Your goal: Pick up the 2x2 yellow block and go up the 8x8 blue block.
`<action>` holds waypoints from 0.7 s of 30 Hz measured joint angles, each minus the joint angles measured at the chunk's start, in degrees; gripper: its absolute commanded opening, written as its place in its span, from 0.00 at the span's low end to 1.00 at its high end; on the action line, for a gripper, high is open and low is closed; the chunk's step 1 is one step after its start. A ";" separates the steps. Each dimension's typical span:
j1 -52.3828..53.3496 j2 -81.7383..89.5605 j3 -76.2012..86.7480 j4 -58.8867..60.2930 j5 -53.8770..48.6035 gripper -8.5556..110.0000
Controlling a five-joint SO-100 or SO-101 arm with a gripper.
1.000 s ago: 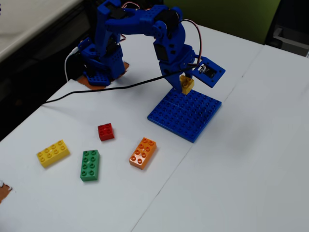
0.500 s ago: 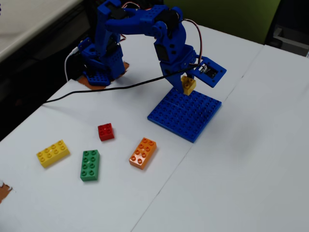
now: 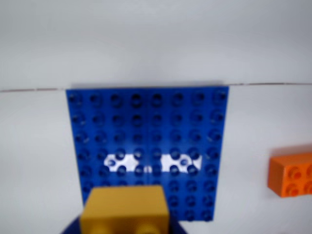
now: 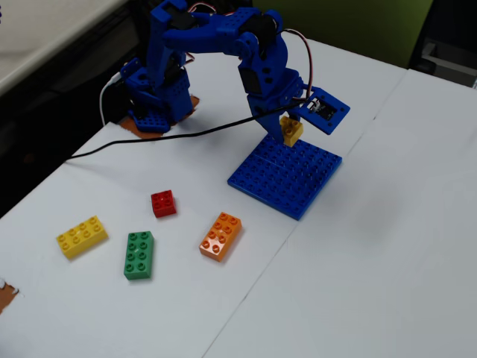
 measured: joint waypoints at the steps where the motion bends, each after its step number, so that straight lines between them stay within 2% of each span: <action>1: 0.00 0.00 0.00 0.00 0.00 0.07; 21: 0.00 0.00 0.00 -1.14 -0.79 0.07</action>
